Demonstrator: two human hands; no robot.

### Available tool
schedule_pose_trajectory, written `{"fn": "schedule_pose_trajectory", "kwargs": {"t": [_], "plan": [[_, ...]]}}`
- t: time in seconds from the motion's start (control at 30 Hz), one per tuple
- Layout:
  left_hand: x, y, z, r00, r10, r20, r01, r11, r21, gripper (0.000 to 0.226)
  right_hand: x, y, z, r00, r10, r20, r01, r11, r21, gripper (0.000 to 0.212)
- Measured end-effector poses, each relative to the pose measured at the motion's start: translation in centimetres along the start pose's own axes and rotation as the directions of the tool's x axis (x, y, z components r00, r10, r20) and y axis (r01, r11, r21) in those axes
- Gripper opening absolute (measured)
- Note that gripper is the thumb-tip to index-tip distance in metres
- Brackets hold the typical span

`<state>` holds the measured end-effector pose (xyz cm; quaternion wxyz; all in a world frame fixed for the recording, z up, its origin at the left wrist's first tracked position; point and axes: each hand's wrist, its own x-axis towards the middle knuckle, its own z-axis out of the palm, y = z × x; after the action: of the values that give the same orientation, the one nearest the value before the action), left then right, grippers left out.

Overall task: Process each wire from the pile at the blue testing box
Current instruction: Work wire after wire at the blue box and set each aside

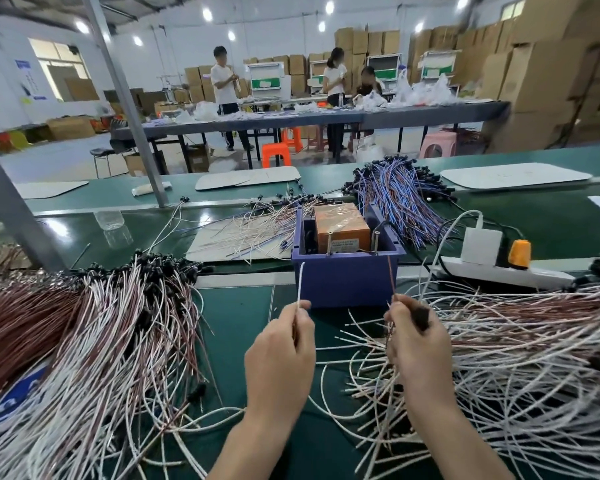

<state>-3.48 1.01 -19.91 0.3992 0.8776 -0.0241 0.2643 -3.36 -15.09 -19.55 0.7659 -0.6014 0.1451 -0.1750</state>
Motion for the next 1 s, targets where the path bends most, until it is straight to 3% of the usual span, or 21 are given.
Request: {"fn": "schedule_pose_trajectory", "kwargs": {"t": [0.2, 0.37, 0.57, 1.0], "plan": [[-0.1, 1.2, 1.0, 0.995, 0.058, -0.078, -0.060, 0.998, -0.020, 0.060, 1.9, -0.3, 2.3, 0.986, -0.116, -0.122, 0.110, 0.993, -0.052, 0.009], [1.2, 1.6, 2.5, 0.992, 0.109, -0.062, -0.104, 0.992, 0.073, 0.053, 3.6, -0.5, 3.2, 0.957, -0.223, -0.188, 0.213, 0.974, -0.071, 0.015], [2.0, 1.4, 3.6, 0.987, 0.157, -0.026, -0.153, 0.982, 0.111, 0.035, 3.9, -0.1, 2.8, 0.943, -0.289, -0.165, 0.263, 0.951, -0.164, 0.011], [2.0, 1.1, 4.0, 0.972, 0.236, -0.024, -0.230, 0.962, 0.146, 0.031, 3.4, -0.1, 2.9, 0.934, -0.351, -0.069, 0.331, 0.920, -0.210, 0.008]]}}
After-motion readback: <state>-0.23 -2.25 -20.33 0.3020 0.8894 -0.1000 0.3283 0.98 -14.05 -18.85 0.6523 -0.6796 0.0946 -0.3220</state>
